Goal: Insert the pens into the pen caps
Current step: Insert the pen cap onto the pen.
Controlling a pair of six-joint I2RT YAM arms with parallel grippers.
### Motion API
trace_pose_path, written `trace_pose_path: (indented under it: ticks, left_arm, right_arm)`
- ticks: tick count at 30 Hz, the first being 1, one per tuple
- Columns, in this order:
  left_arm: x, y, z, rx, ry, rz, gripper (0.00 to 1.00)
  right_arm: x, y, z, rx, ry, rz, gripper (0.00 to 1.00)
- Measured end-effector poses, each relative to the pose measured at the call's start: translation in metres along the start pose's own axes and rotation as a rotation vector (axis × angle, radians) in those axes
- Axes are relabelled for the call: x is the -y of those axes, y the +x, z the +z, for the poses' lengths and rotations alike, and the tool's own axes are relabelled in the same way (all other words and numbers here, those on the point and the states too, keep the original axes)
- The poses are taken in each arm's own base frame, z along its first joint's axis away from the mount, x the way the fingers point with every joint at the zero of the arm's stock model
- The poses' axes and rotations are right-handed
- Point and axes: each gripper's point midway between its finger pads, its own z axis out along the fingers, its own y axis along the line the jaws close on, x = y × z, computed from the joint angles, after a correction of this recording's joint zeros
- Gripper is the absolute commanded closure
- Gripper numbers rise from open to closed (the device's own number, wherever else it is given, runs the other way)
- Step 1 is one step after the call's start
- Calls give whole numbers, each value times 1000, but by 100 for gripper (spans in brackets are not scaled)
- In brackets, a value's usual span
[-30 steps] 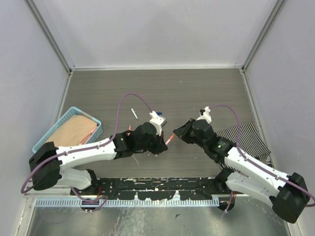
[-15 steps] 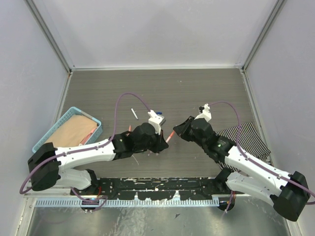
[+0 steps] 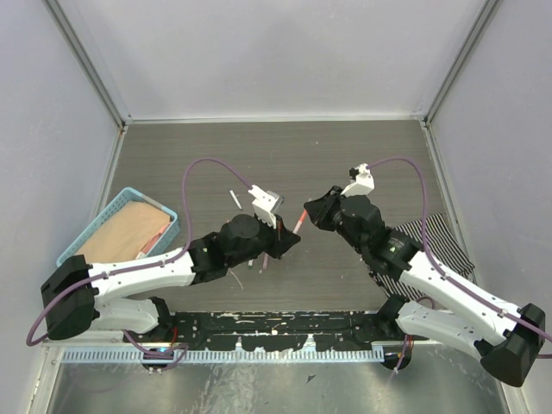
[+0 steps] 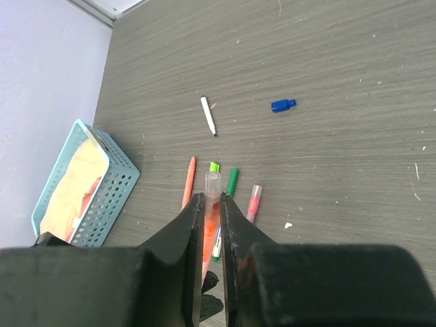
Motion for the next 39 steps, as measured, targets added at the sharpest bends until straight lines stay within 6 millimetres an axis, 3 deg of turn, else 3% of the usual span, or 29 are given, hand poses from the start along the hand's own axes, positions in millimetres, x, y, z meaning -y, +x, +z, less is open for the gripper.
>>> trace_pose_path:
  ticks: [5,14,20,23,27,30,39]
  left_arm:
    - [1,-9,1,46,9,18,100]
    - [4,-19,-3,85,24,35,100]
    - [8,-30,-5,127,34,32,100]
    - [9,-34,-6,141,40,31,100]
    - [11,-37,-8,151,45,29,100]
    - [12,-41,-11,161,48,27,100]
    - [13,-42,-22,176,69,28,100]
  right_arm:
    - [-6,-10,-3,24,-15,-43,93]
    - [-16,-17,-9,37,-54,-74,73]
    - [-28,-5,-15,-22,-118,-89,61]
    - [-33,0,-22,-51,-154,-94,53]
    - [-38,-1,-33,-63,-177,-100,33]
    - [-38,-12,-43,-39,-168,-108,28]
    - [-28,-63,-60,129,-39,-71,30]
